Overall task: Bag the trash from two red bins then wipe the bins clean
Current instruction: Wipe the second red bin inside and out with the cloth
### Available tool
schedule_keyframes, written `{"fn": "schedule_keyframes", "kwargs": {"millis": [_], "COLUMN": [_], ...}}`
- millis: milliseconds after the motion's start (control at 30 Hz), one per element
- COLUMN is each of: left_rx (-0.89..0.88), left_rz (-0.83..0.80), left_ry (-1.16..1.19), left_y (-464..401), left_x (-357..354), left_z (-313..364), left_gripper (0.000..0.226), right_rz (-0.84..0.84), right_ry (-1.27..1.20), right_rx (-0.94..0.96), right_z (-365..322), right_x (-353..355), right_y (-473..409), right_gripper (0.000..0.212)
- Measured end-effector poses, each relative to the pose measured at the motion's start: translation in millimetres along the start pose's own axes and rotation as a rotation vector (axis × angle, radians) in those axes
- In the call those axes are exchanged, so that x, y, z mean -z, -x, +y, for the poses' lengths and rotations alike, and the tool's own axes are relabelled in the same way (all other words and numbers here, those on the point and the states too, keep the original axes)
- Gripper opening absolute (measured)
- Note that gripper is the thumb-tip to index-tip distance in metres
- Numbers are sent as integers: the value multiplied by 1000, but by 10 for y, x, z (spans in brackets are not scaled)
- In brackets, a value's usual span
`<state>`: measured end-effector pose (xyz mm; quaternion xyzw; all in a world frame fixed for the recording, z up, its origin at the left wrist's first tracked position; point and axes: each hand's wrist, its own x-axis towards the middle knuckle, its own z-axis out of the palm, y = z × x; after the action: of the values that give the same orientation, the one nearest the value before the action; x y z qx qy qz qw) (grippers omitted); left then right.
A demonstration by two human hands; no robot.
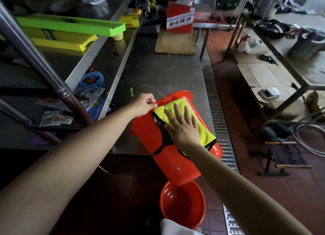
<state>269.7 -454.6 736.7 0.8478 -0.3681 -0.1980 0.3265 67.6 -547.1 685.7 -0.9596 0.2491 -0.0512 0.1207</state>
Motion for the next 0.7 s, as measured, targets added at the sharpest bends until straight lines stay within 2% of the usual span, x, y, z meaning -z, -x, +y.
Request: {"fn": "schedule_keyframes", "kwargs": {"millis": [167,400,500,700], "left_rx": [15,58,77,50], "left_rz": [65,122,170,254], "left_ry": [-70,-112,-117,-90], "left_y": [82,255,368,586], "left_x": [14,10,-74,-129], "left_z": [-115,-240,-272,-452], "left_gripper": [17,13,8,10], "right_rz": [-11,128,139,16], "right_ry": [-17,11,-4,-32], "right_rx": [44,120,158,82], "right_z": [-66,537,654,263], "right_x": [25,-275,-336,-215], "right_y": [-136,1059,1362,791], "right_gripper": [62,62,62,62]}}
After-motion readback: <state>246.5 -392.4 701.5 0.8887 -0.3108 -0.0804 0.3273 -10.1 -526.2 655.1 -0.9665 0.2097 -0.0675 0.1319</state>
